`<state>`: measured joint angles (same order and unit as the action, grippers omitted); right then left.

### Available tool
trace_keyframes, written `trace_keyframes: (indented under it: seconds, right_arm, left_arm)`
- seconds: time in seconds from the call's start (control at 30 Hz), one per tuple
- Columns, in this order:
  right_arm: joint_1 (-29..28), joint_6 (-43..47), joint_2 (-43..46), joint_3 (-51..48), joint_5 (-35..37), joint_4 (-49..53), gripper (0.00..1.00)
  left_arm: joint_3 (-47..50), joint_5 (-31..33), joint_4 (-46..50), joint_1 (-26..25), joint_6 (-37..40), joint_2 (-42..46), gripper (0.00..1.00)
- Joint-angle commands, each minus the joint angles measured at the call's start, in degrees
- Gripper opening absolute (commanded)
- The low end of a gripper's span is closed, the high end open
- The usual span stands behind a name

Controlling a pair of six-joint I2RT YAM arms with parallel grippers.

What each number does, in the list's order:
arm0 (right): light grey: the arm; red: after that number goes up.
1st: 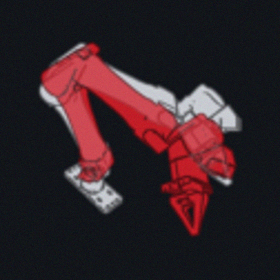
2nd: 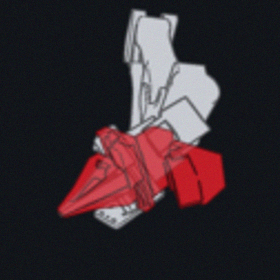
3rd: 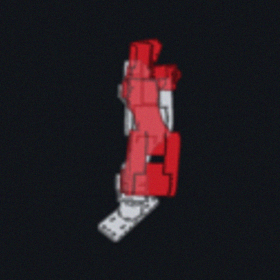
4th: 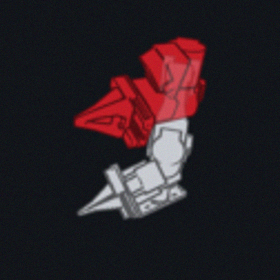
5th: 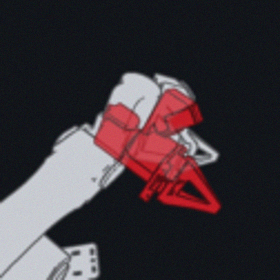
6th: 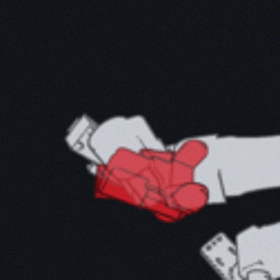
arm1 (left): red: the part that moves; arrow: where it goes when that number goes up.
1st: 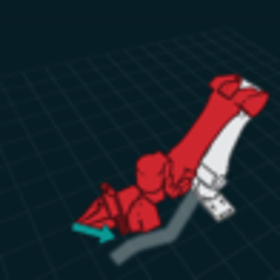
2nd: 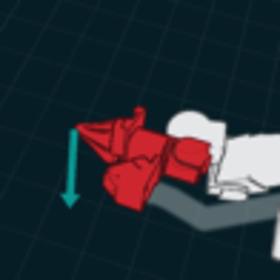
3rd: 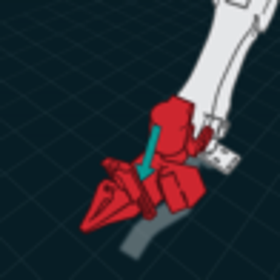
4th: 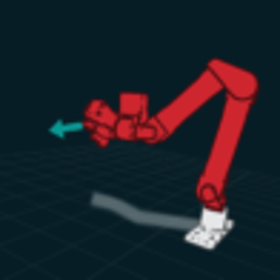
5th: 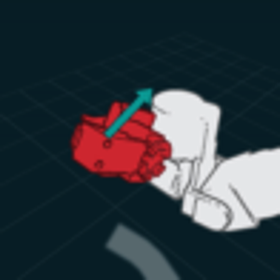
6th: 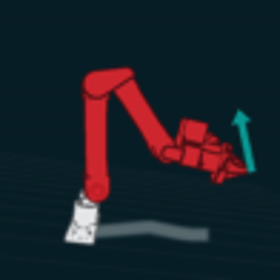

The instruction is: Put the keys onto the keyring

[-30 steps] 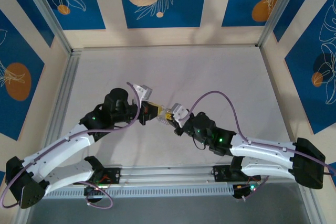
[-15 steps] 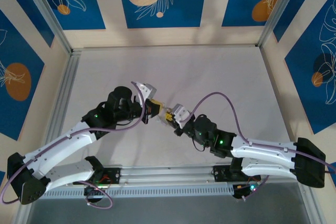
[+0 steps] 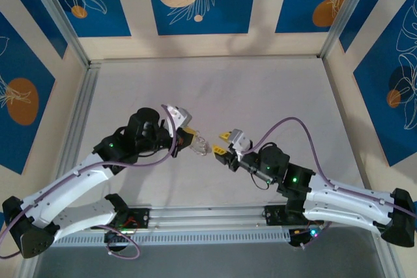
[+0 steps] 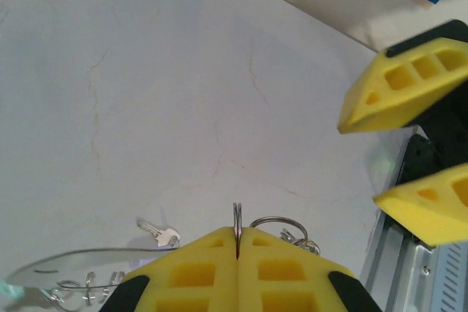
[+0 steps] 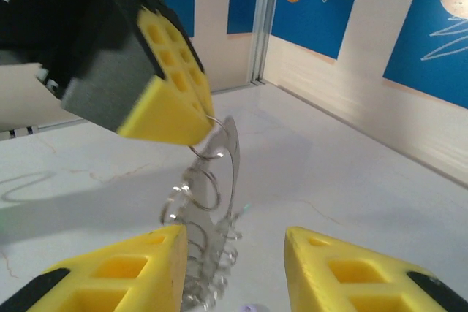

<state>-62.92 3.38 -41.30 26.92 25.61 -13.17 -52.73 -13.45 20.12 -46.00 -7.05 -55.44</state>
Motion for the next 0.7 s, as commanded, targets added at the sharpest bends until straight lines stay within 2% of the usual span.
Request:
trace_keyframes:
  seconds: [0.0,0.17,0.27,0.33,0.47,0.67]
  right_arm:
    - [4.2,-1.5,0.7,4.2,-8.9,3.9,0.4]
    - [16.1,-5.3,-3.4,10.7,-33.4,10.4,0.38]
    - [18.5,-5.4,-6.0,13.9,-42.1,14.4,0.34]
    - [18.1,-5.9,-6.8,14.1,-45.0,14.0,0.33]
    - [15.6,-4.7,-9.3,15.8,-46.3,17.0,0.31]
    - [12.8,-4.2,-11.6,16.3,-45.3,17.8,0.3]
  left_arm:
    - [-3.1,-2.9,1.9,-0.2,3.3,1.5,0.0]
    - [-6.6,-6.1,8.5,-0.4,7.0,0.5,0.0]
    - [-9.0,-7.3,13.3,-0.7,9.1,-0.9,0.0]
    - [-10.5,-7.2,16.2,-1.0,10.1,-2.0,0.0]
    - [-12.5,-8.5,20.0,-1.5,12.2,-3.4,0.0]
    - [-13.9,-13.1,22.0,-1.9,14.6,-3.8,0.0]
